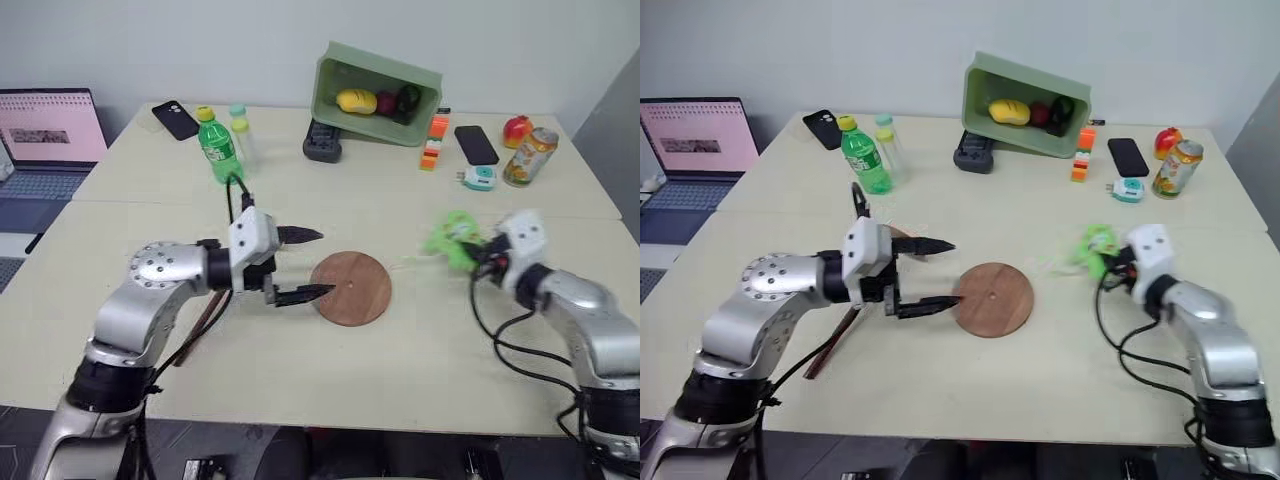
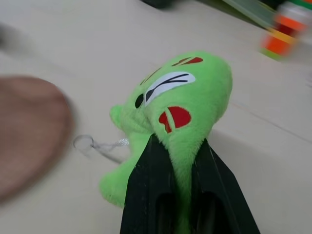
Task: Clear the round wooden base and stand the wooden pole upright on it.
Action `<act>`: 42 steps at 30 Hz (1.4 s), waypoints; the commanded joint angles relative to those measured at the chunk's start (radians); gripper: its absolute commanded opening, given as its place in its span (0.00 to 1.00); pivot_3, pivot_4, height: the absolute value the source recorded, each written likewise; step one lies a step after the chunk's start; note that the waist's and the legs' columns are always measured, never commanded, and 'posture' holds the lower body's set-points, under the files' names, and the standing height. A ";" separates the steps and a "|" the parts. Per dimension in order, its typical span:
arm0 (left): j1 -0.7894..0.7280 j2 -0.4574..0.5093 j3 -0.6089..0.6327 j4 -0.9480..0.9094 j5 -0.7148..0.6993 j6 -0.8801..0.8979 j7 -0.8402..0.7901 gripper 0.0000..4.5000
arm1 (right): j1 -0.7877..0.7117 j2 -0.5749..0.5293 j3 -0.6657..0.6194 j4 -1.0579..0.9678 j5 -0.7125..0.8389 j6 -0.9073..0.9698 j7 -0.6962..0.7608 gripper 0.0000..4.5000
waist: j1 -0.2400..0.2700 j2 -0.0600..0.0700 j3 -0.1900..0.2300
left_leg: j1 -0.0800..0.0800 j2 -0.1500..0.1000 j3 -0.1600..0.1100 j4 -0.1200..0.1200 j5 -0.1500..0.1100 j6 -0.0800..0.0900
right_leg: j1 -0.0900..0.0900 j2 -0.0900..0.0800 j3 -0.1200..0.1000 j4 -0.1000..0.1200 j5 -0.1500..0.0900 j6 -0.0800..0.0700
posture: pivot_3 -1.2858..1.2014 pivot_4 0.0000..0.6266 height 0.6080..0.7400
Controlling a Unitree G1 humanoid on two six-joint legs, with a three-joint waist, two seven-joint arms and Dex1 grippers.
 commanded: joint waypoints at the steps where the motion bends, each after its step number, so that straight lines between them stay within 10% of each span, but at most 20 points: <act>1: -0.077 -0.078 -0.060 -0.013 0.002 0.022 0.033 1.00 | 0.014 0.001 -0.156 0.102 -0.006 -0.042 -0.104 0.01 | -0.001 0.000 0.000 | 0.000 0.000 0.000 0.001 0.000 0.000 | 0.000 0.000 0.000 0.001 0.000 0.000 | 0.52 0.24 1.00; 6: -0.115 -0.126 -0.094 -0.005 0.005 0.045 0.040 1.00 | 0.023 -0.004 -0.219 0.190 -0.002 -0.064 -0.137 0.01 | -0.016 0.002 -0.001 | 0.002 0.001 0.002 0.002 0.000 0.000 | 0.000 0.002 0.003 0.004 0.000 0.000 | 0.52 0.24 1.00; 22: -0.092 -0.115 -0.031 -0.034 -0.021 0.120 0.119 1.00 | 0.068 -0.161 -0.274 0.074 -0.064 -0.163 -0.137 0.87 | -0.004 0.004 -0.001 | 0.001 0.000 0.001 0.003 0.000 0.000 | 0.000 0.001 0.003 0.004 0.000 0.000 | 0.52 0.24 1.00; 31: -0.078 -0.071 0.045 -0.064 -0.048 0.173 0.155 1.00 | 0.055 -0.228 -0.261 0.032 0.027 -0.159 0.020 0.87 | -0.004 0.004 -0.001 | 0.002 0.001 0.002 0.003 0.000 0.000 | 0.001 0.001 0.002 0.004 0.000 0.000 | 0.52 0.24 1.00; 42: 0.010 0.388 0.223 -0.096 -0.023 0.478 0.131 1.00 | 0.051 -0.279 0.001 -0.335 0.295 -0.108 0.426 0.87 | -0.007 0.003 0.002 | 0.001 0.001 -0.001 0.003 0.000 0.000 | 0.001 0.002 0.000 0.003 0.000 0.000 | 0.52 0.24 1.00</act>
